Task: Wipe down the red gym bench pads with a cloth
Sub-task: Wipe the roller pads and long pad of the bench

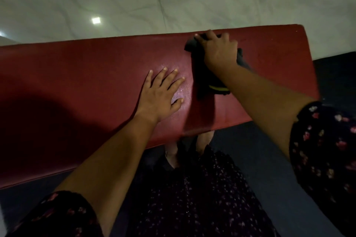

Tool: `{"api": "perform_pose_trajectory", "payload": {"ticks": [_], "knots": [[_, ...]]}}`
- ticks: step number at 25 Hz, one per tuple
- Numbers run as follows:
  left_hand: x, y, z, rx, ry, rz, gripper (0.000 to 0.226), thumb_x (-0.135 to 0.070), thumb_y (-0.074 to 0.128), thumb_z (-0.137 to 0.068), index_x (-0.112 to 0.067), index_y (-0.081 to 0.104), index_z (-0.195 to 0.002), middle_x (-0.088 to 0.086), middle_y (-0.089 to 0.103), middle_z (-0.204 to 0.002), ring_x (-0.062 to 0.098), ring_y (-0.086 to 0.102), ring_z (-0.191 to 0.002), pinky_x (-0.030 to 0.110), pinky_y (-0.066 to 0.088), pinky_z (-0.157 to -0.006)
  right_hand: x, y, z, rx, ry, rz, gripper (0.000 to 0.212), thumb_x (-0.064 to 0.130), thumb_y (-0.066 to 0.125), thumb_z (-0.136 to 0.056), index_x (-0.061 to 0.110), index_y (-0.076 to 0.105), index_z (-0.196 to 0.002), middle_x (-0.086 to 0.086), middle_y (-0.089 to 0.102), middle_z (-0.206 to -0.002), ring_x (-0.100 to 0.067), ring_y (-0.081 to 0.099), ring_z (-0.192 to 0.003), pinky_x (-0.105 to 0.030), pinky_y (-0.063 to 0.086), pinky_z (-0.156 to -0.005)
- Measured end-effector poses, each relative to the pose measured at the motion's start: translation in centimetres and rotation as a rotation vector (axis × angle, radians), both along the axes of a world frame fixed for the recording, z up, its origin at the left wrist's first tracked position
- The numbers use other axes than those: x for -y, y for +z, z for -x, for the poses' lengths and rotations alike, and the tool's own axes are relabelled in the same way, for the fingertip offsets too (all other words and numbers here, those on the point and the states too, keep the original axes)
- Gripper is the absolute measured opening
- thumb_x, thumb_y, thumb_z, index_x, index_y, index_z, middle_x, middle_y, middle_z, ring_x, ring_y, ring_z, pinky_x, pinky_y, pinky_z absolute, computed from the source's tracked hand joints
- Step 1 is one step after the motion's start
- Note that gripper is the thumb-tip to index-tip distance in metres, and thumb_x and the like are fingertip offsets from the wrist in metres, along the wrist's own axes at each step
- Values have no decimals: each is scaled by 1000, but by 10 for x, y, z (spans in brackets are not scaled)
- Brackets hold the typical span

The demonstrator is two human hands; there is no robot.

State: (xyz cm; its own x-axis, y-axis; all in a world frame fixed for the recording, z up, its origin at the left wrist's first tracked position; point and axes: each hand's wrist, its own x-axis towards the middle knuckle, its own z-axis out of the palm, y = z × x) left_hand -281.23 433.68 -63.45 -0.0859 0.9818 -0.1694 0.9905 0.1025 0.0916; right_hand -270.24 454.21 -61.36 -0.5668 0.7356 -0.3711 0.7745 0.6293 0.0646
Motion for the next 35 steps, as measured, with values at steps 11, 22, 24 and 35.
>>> {"api": "perform_pose_trajectory", "payload": {"ticks": [11,22,24,35], "knots": [[-13,15,-13,58,125,72,71,-57,34,-88,-24,32,-151,-1,33,-156,29,24,-145,59,11,-117,53,1,-78,-55,-189,198,63,21,47,-94,35,26,-151,-7,38,-145,-42,47,-108,-43,46,-77],[-79,18,-34,-4,-30,262,96,-81,39,-80,-34,2,-155,-5,-8,-163,28,-7,-150,68,-1,-113,155,7,-195,118,-84,153,64,23,77,-68,31,62,-129,-11,64,-124,-37,61,-73,-41,51,-55],[-86,14,-32,24,-70,306,101,-85,38,-75,-34,3,-155,-3,-1,-164,24,-6,-150,66,-2,-114,146,8,-195,74,-75,119,60,23,79,-65,32,66,-123,-9,67,-118,-35,61,-69,-38,50,-51],[-69,-9,-29,0,-74,124,72,-64,2,-92,-33,19,-154,-4,15,-163,22,7,-150,60,-2,-117,5,-10,-92,-37,39,61,52,20,44,-97,36,38,-146,-4,45,-143,-40,52,-100,-41,44,-70]]}}
